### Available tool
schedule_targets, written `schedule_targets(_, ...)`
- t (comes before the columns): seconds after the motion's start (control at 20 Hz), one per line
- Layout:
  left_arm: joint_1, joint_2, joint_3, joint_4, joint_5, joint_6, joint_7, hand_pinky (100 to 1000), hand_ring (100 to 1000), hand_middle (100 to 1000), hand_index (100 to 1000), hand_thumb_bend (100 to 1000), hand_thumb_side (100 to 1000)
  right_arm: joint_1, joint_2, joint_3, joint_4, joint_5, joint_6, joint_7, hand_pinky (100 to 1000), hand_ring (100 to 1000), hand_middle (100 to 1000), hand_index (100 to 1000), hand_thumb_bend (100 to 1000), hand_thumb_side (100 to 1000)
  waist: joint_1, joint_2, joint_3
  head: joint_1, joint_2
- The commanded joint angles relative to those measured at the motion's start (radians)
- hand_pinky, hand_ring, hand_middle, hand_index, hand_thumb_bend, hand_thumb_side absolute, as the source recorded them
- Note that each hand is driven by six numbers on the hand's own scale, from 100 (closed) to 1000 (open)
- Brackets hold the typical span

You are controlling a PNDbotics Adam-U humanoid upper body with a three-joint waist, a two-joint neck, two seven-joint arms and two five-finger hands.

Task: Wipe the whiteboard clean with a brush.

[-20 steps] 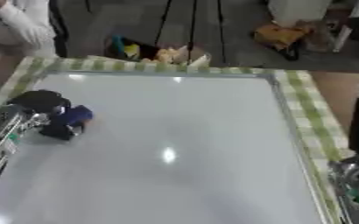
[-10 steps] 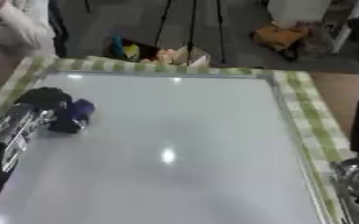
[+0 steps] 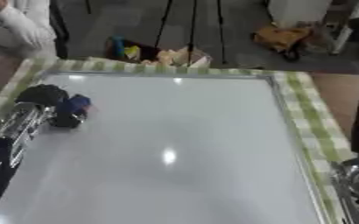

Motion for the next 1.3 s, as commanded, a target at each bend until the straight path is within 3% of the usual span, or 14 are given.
schedule_targets(0.05, 0.015, 0.025, -0.011, 0.004, 0.009, -0.018, -0.013, 204, 407, 368, 602, 100, 737, -0.005, -0.012, -0.005, -0.013, 0.001, 0.001, -0.003, 840, 918, 659, 854, 100, 1000, 0.0, -0.017, 0.0, 0.001, -0.006)
schedule_targets(0.6, 0.084, 0.111, -0.115, -0.177, 0.125, -0.13, -0.091, 214, 412, 373, 604, 100, 741, -0.006, -0.017, -0.007, -0.013, 0.002, -0.001, -0.009, 838, 915, 661, 853, 100, 1000, 0.004, -0.026, 0.005, -0.007, -0.001)
schedule_targets(1.3, 0.132, 0.143, -0.138, -0.265, 0.146, -0.132, -0.122, 205, 408, 369, 602, 100, 740, -0.005, -0.017, -0.008, -0.013, 0.002, -0.001, -0.012, 837, 914, 661, 852, 100, 1000, -0.001, -0.035, 0.01, -0.004, 0.002)
